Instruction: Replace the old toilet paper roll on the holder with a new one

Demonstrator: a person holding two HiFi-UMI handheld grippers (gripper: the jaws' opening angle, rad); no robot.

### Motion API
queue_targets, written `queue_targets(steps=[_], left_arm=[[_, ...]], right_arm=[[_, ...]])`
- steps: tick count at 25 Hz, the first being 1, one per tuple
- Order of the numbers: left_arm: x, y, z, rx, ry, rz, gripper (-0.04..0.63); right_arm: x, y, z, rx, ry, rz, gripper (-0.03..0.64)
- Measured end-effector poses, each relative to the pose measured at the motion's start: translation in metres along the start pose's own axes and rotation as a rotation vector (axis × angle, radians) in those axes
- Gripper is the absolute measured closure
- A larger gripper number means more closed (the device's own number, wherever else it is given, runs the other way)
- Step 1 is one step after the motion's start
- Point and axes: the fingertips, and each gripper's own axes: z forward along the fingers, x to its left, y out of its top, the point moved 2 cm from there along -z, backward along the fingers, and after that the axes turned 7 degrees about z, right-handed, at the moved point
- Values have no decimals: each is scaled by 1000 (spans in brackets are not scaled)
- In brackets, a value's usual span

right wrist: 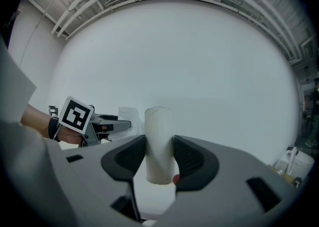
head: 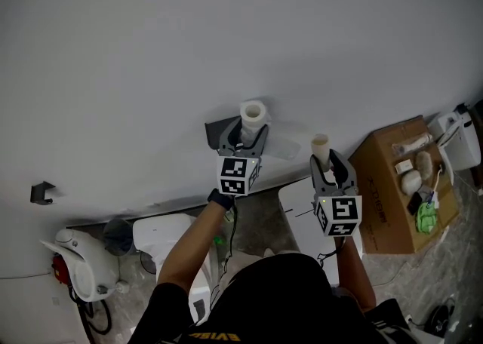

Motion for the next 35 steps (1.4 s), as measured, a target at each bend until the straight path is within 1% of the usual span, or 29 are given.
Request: queue_targets(steps=[4,7,13,15,19,22,25,31,35], left_arm=[[-18,3,10,-7,-35,10,328],[-32,3,17,-3,-61,34,328],[-53,0,27,55,-92,93,328],[-59,-3,28,71,-95,136,328],[-69,-12,27,122,-107,245,328],[-72,-16,27,141,-116,344,328],[-77,-22,28,166,-106,431,328],[-88,-37,32,208,-90,545,327],[-94,-51,33,245,-95,588,327]], right_arm=[[-10,-2,-8,5,-25,1,439],[-16,-5,-13,14,-34,-2,439],[-32,-6,-20,28,-62,-14,439],[-37,-8,-22,30,-72,-13,439],[-41,-14,-26,46,-79,-19,439],[-45,-18,-25,57,-85,-11,439],[-45,-21,-24,68,-83,-12,439],[-42,-25,-17,75,-74,-19,439],[-42,-29,-14,88,-69,-15,439]])
